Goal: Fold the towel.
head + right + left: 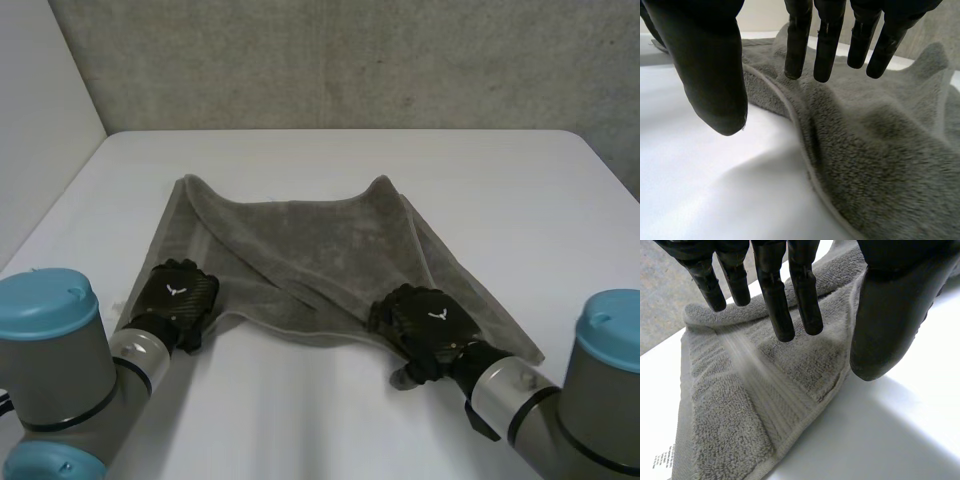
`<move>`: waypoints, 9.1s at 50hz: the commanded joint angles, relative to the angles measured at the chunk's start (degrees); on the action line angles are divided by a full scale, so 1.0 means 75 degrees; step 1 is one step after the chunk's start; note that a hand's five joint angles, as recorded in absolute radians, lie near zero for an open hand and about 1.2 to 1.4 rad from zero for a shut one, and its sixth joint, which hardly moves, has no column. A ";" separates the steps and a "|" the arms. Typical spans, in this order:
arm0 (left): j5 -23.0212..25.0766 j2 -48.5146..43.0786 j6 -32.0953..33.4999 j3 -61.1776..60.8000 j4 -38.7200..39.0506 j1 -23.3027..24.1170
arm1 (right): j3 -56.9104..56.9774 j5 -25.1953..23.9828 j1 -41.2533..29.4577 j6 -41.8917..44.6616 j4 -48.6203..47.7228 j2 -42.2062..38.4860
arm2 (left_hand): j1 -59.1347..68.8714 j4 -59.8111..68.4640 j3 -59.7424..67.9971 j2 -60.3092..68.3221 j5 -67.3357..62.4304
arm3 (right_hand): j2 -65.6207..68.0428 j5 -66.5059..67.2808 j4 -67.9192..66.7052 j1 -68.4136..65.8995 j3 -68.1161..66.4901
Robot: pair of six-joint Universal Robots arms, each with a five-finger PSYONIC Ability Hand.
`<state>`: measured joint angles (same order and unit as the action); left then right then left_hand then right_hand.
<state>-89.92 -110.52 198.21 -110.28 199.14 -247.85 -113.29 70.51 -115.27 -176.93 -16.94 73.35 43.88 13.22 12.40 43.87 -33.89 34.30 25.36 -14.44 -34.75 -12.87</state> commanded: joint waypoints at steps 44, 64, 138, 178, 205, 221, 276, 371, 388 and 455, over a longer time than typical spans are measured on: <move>0.0130 -0.0792 0.0009 0.0642 0.0038 0.0012 | 0.1430 0.1087 -0.0393 -0.0070 -0.0659 -0.1660 | 0.0288 -0.0429 -0.0320 0.0288 -0.0286 | 0.6094 0.5952 0.0592 -0.6034 0.0383; 0.0212 -0.0815 0.0009 0.0712 0.0073 -0.0071 | 0.0305 -0.0238 0.1482 -0.0058 0.0243 0.1107 | 0.2262 -0.0429 -0.0320 0.2263 -0.2260 | 0.6094 0.5952 0.0592 -0.6034 0.0383; 0.2004 0.1845 -0.0471 0.0794 -0.2763 -0.2402 | -0.0375 -0.0496 0.2514 0.3012 0.1216 0.0357 | 0.4816 -0.0429 -0.0320 0.4817 -0.4814 | 0.2692 0.2551 0.0592 -0.2633 0.0383; 0.2533 0.2325 -0.1395 0.3499 -0.4063 -0.2181 | 0.5306 -0.1082 0.2397 0.4255 0.4532 0.1060 | 0.4816 -0.0429 -0.0320 0.4817 -0.4814 | 0.6094 0.5952 0.0592 -0.6034 0.0383; 0.2533 0.1825 -0.1619 0.3838 -0.3386 -0.2029 | 0.5890 -0.1118 0.2117 0.4430 0.4627 0.0291 | 0.4816 -0.0429 -0.0320 0.4817 -0.4814 | 0.6094 0.5952 0.0592 -0.6034 0.0383; 0.1396 0.0778 -0.1584 0.6829 0.0155 -0.1254 | 1.1344 0.0114 0.1424 0.3516 0.2271 -0.1565 | 0.4816 -0.0429 -0.0320 0.4817 -0.4814 | 0.6094 0.5952 0.0592 -0.6034 0.0383; 0.3329 0.4107 -0.0868 0.0746 -0.2985 -0.2485 | 0.1815 -0.4397 0.4458 0.5075 0.5925 0.3627 | 0.4816 -0.0429 -0.0320 0.4817 -0.4814 | 0.6094 0.5952 0.0592 -0.6034 0.0383; 0.1830 -0.3476 -0.0295 0.6044 -0.0888 -0.0739 | 0.8215 -0.0098 0.2139 0.5264 0.3397 -0.4391 | -0.4287 -0.0429 -0.0320 -0.4286 0.4289 | -0.3240 -0.3381 0.0592 0.3299 0.0383; 0.1853 -0.1811 -0.0330 0.4849 -0.0888 -0.0879 | 0.7008 0.0102 0.2244 0.4032 0.2845 -0.2163 | -0.4287 -0.0429 -0.0320 -0.4286 0.4289 | -0.3240 -0.3381 0.0592 0.3299 0.0383; 0.1912 -0.1366 -0.0377 0.3818 -0.0876 -0.0961 | 0.1877 -0.0051 0.2900 0.3176 0.2695 -0.0030 | -0.4287 -0.0429 -0.0320 -0.4286 0.4289 | -0.3072 -0.3213 0.0592 0.3131 0.0383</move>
<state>-75.61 -120.78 195.38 -81.46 192.51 -255.03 -90.89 69.50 -93.98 -153.48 11.32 71.53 17.70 13.22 12.40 14.92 -3.72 14.11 3.35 -14.44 -13.00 -12.87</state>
